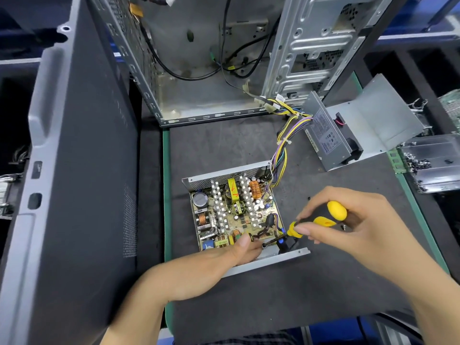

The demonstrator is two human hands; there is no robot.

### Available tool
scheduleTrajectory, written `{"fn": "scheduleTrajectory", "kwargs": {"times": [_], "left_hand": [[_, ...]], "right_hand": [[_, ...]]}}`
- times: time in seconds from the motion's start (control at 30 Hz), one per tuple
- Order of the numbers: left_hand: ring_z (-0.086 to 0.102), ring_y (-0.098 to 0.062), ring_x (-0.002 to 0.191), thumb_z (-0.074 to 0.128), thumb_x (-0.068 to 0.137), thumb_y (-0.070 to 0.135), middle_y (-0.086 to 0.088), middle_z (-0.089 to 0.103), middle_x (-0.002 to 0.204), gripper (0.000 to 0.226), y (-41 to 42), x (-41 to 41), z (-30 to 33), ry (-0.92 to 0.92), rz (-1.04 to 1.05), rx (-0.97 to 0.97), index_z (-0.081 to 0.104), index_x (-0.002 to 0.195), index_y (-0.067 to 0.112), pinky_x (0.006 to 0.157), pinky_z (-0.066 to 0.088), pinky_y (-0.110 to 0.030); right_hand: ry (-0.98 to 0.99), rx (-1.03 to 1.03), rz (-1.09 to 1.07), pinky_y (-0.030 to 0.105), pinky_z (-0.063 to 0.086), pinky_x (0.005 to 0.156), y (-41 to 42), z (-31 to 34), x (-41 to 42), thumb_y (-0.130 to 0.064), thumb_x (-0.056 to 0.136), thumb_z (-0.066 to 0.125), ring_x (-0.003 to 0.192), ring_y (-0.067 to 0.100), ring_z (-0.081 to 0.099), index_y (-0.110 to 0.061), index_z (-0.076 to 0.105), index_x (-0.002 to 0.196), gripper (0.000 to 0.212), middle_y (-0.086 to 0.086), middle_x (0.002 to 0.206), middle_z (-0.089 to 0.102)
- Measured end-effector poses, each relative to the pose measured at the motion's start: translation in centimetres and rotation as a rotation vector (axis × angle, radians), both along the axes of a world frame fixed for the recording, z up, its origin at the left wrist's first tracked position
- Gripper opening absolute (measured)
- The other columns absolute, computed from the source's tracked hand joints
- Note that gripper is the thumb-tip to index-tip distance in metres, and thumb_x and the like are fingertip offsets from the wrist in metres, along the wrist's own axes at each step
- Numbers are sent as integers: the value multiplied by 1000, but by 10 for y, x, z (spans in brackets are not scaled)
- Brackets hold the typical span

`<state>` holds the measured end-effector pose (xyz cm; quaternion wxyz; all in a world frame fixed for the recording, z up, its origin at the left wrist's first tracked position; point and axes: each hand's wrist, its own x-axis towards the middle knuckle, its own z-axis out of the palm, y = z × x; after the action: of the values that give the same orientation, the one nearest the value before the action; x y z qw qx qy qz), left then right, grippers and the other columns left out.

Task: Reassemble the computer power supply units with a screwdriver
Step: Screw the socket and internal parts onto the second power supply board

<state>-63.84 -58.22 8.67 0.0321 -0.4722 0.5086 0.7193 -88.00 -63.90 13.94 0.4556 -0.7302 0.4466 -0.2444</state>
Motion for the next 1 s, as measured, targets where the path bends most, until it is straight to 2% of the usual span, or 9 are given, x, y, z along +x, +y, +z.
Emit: {"fn": "scheduleTrajectory", "kwargs": {"times": [0.13, 0.33, 0.5, 0.6, 0.67, 0.73, 0.9, 1.0], "left_hand": [[12, 30, 130, 2, 79, 77, 50, 24, 142, 77, -1, 0, 1, -14, -27, -10, 26, 147, 52, 111, 7, -10], [17, 21, 136, 9, 79, 78, 41, 27, 147, 80, 4, 1, 0, -39, 3, -77, 32, 148, 45, 120, 9, -21], [21, 22, 134, 10, 81, 77, 38, 33, 146, 81, 6, 2, 0, -27, 29, -82, 37, 147, 40, 119, 11, -18], [21, 23, 134, 10, 82, 75, 38, 33, 146, 80, 6, 2, -1, -28, 28, -87, 38, 147, 40, 117, 11, -15], [21, 23, 133, 10, 82, 75, 39, 33, 145, 78, 7, 1, 0, -31, 31, -92, 38, 147, 41, 116, 11, -14], [21, 23, 133, 10, 82, 74, 38, 33, 145, 78, 6, 0, 1, -37, 36, -98, 39, 147, 40, 115, 12, -12], [23, 19, 135, 10, 81, 74, 37, 35, 145, 79, 6, -2, 4, -62, 37, -126, 41, 146, 39, 116, 14, -14], [24, 18, 135, 11, 82, 72, 34, 36, 146, 79, 7, -3, 5, -73, 51, -145, 41, 146, 37, 118, 14, -17]], "right_hand": [[43, -95, 47, 35, 49, 59, 5, 1, 1, -45, 75, 70, 65, 15, 63, -22, 66, 78, 24, -7, 75, 64], [66, -120, 43, 33, 48, 59, 7, 0, 0, -44, 76, 70, 71, 15, 62, -20, 66, 78, 24, -6, 76, 65], [76, -134, 57, 32, 48, 60, 7, 1, 1, -42, 77, 72, 69, 14, 62, -19, 66, 78, 23, -7, 75, 64], [79, -126, 65, 24, 47, 58, 7, 3, 5, -38, 74, 73, 66, 14, 60, -17, 66, 76, 22, -7, 72, 62], [94, -110, 58, 13, 42, 56, 5, 5, 8, -38, 72, 78, 63, 13, 60, -16, 66, 75, 25, -7, 69, 61], [114, -94, 47, 8, 38, 54, 4, 8, 11, -38, 71, 77, 61, 12, 59, -18, 65, 73, 23, -7, 68, 62], [211, -50, 45, 27, 47, 54, -4, 16, 19, -39, 69, 78, 56, 15, 60, -26, 62, 70, 20, -5, 64, 63], [308, -27, 87, 15, 42, 52, -8, 23, 21, -37, 70, 78, 54, 6, 57, -30, 62, 72, 18, -15, 60, 60]]}}
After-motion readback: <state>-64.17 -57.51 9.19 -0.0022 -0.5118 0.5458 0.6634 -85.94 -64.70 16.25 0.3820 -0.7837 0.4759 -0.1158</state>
